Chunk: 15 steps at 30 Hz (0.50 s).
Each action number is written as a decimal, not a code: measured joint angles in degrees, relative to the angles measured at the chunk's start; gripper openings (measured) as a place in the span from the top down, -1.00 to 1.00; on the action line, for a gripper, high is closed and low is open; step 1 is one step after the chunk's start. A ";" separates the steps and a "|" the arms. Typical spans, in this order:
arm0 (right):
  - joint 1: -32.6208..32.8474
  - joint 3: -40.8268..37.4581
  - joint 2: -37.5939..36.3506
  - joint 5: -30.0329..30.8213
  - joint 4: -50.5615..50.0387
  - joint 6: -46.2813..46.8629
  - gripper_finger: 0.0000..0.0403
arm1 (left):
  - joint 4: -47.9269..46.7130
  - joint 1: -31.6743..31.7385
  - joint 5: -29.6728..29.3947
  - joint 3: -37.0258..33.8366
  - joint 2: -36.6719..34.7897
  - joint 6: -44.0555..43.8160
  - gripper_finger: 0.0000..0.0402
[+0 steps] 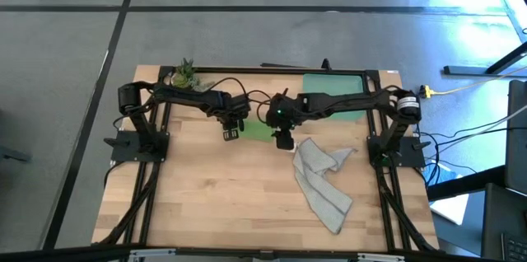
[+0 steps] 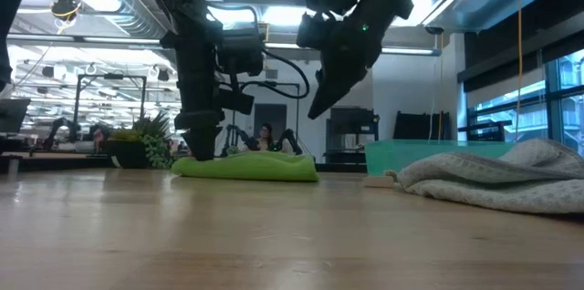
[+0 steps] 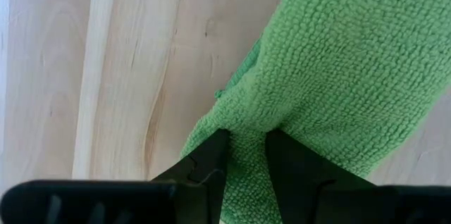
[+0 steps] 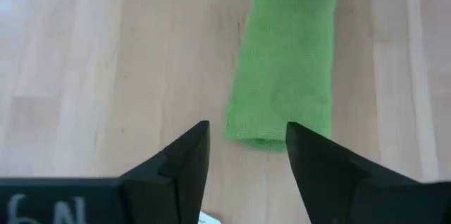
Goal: Roll microfiber towels into tight, uniform cylinder then place into a basket
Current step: Put the green microfiber towel into the green bin
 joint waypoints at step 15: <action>1.13 -0.01 -0.20 3.06 1.46 -0.03 0.06 | 0.07 -0.02 -0.10 0.00 0.00 -0.04 0.51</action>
